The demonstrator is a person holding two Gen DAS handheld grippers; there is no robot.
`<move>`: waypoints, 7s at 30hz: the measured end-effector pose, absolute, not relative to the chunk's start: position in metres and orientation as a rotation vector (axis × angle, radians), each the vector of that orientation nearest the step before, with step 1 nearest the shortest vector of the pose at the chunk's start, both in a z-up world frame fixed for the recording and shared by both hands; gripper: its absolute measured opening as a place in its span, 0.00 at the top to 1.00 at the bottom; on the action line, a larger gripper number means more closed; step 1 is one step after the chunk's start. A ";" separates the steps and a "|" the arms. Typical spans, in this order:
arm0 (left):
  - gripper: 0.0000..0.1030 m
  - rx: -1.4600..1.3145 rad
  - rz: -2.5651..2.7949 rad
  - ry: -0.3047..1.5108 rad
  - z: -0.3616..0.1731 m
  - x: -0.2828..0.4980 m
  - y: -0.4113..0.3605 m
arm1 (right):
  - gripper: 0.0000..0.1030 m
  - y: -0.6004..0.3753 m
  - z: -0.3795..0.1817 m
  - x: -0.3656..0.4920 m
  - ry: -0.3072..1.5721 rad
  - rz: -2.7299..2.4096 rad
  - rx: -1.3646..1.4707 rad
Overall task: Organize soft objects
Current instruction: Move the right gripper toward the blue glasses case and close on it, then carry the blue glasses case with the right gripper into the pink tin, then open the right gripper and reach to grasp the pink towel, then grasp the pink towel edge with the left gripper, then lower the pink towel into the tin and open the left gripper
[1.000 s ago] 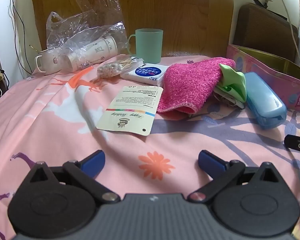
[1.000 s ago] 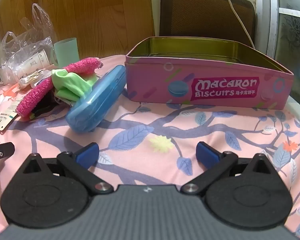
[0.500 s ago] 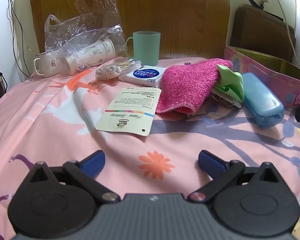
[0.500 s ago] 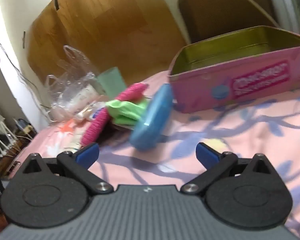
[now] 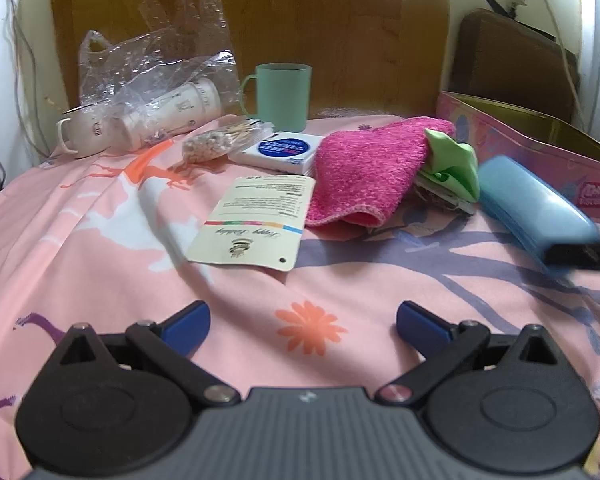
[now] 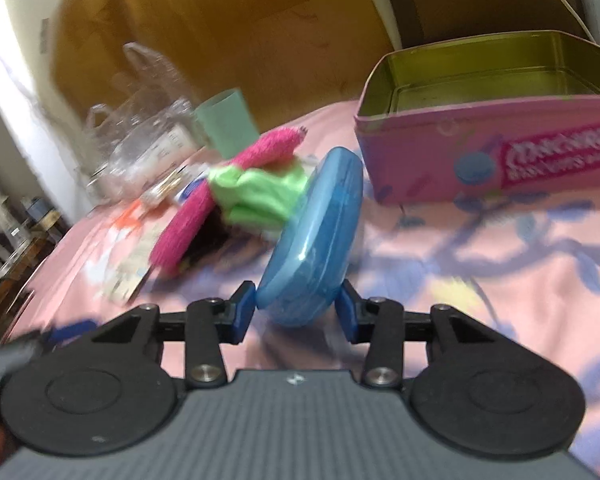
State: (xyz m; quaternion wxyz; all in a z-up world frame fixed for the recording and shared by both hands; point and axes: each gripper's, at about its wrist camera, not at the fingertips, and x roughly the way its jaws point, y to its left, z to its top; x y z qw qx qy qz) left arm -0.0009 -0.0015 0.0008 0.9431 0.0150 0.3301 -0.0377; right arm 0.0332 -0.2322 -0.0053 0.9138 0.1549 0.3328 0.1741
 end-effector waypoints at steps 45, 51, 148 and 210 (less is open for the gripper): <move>0.25 -0.067 -0.719 0.650 0.080 0.136 -0.236 | 0.33 -0.397 0.034 0.065 0.468 0.137 -0.043; 0.26 -0.072 -0.699 0.702 0.062 0.150 -0.248 | 0.25 -0.411 0.031 0.076 0.468 0.114 0.012; 0.09 0.018 -0.823 0.759 0.024 -0.008 -0.186 | 0.06 -0.358 -0.031 -0.097 0.449 -0.074 0.131; 0.16 0.056 -0.397 0.546 0.077 0.072 -0.150 | 0.12 -0.303 0.021 0.015 0.353 -0.096 0.076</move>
